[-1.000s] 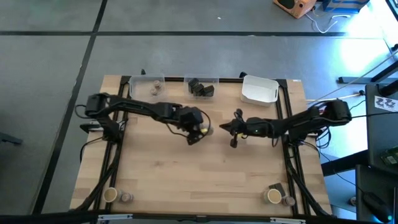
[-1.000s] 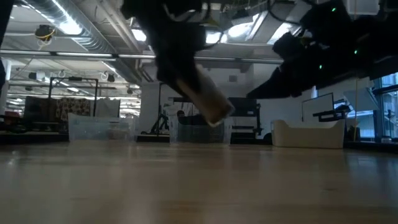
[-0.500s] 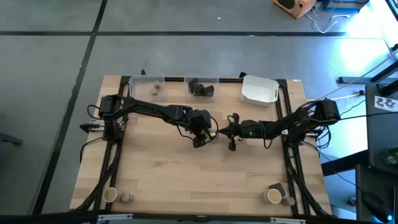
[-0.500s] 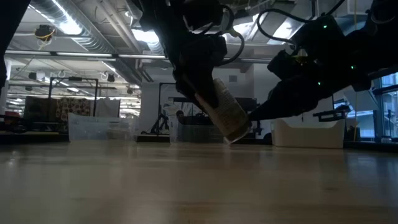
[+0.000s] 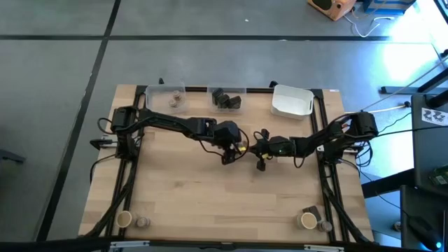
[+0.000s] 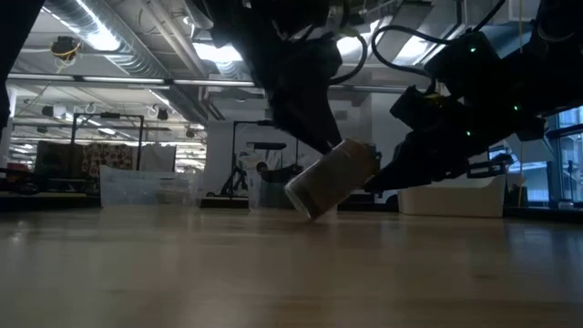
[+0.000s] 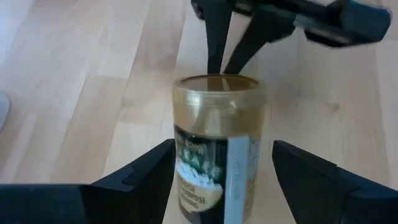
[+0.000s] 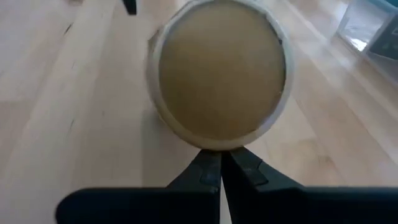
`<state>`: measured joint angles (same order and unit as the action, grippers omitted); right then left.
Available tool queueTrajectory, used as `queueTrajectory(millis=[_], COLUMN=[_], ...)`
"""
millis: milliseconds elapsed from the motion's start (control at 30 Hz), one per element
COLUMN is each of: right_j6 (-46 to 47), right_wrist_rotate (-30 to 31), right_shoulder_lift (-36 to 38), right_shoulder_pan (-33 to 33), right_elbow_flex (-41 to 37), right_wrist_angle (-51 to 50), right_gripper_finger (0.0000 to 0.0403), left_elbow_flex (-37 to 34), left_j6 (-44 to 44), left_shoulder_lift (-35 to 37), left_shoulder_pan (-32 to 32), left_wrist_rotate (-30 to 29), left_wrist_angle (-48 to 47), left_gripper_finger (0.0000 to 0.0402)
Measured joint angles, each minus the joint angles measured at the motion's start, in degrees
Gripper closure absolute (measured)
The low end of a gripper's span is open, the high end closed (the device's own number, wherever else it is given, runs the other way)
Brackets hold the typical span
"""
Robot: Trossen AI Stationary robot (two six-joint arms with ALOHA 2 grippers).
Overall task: Sort spices by type
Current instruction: Put the top left golden seasoning bottle into the right white bin
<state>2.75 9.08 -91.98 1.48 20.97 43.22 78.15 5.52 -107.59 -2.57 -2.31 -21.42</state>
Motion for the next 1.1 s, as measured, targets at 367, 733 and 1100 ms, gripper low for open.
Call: queueTrajectory(millis=[367,733,1100], right_j6=[0.0,-1.7,-3.2], right_wrist_rotate=[0.4,0.4,1.7], right_shoulder_lift=[0.0,0.0,0.0], right_shoulder_pan=[0.0,0.0,0.0], right_elbow_flex=[0.3,2.1,2.4], right_wrist_angle=[0.2,-0.5,0.2], right_gripper_finger=[0.0391,0.0391,0.0391], left_elbow_flex=[-2.5,-2.8,-2.8], left_j6=[0.3,0.6,0.9], left_shoulder_lift=[0.0,0.0,0.0], left_shoulder_pan=[-0.1,-0.1,0.0], left_wrist_rotate=[-0.2,-0.3,-0.4], left_wrist_angle=[1.4,0.5,0.5], left_gripper_finger=[0.0167,0.0172,0.0175])
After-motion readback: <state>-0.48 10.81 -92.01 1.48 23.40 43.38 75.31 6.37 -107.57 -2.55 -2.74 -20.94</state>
